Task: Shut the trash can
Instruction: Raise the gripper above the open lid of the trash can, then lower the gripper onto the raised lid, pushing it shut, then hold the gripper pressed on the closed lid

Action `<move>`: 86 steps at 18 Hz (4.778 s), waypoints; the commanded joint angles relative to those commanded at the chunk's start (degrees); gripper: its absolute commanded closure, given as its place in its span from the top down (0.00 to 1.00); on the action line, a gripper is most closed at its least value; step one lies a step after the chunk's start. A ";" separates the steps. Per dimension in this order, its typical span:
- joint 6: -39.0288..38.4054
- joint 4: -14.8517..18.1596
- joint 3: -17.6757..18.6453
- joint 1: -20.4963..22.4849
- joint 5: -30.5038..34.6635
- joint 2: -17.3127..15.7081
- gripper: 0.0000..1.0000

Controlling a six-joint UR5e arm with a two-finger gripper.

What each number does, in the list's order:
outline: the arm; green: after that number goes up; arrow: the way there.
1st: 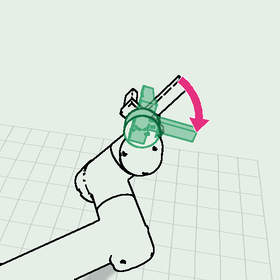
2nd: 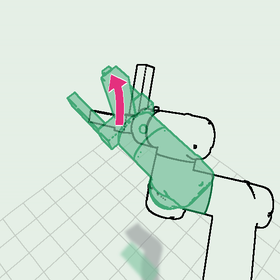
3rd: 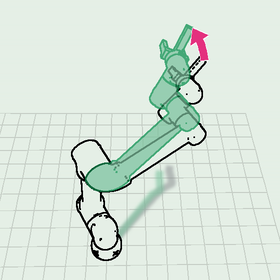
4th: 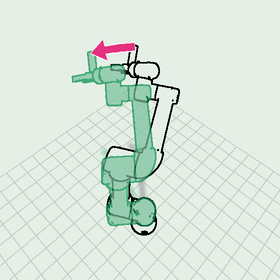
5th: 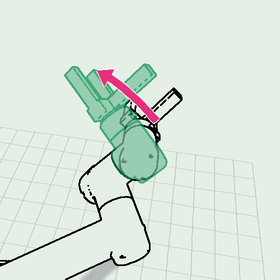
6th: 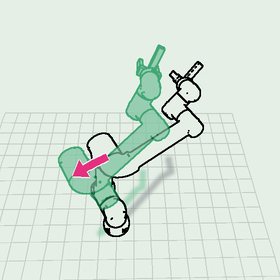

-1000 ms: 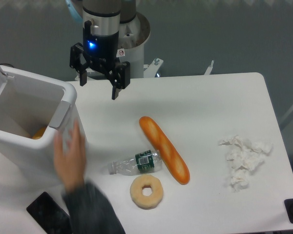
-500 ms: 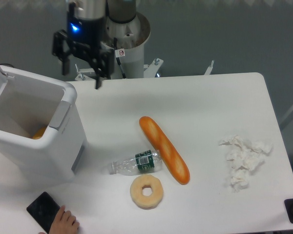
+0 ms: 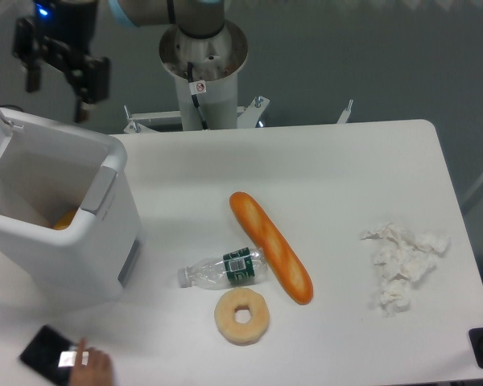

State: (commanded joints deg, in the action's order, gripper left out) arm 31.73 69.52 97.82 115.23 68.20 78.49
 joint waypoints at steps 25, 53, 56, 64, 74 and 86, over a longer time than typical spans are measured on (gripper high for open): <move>-8.26 -6.15 -4.04 -5.81 0.17 3.43 1.00; -4.49 -6.77 -6.15 7.64 2.81 7.29 1.00; -4.48 -6.86 -5.54 7.82 5.26 8.96 1.00; -2.20 -6.95 -5.36 8.61 6.15 13.00 1.00; -2.11 -7.12 -5.36 8.61 6.85 15.20 1.00; -2.29 -7.74 -6.50 8.61 7.21 15.99 1.00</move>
State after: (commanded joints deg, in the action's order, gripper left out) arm 29.44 61.79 91.32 123.84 75.41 94.48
